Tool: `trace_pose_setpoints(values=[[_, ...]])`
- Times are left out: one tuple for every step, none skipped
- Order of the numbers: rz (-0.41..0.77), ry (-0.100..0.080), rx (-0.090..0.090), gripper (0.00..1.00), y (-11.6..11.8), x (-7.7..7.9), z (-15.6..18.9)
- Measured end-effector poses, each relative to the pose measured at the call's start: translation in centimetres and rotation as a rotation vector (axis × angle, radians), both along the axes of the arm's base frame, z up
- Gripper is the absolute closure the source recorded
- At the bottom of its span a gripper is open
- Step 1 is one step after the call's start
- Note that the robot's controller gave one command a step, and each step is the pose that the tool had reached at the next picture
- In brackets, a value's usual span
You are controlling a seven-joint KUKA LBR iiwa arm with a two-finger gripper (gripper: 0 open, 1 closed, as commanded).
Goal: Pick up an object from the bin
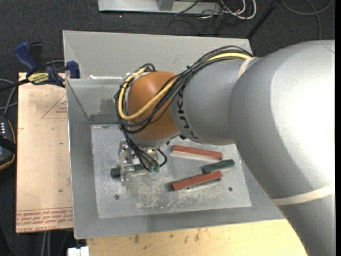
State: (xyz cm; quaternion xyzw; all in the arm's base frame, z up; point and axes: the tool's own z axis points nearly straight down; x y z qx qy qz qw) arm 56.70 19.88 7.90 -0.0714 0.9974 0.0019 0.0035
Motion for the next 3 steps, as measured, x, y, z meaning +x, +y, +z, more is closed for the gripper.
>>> trace_pose_setpoints(values=[[-0.054, 0.005, -0.002, 1.00, -0.4, 0.7, 10.7], [-0.055, 0.005, -0.002, 1.00, -0.4, 0.7, 10.7], [-0.033, 0.005, -0.003, 1.00, -0.7, 2.5, 13.6]])
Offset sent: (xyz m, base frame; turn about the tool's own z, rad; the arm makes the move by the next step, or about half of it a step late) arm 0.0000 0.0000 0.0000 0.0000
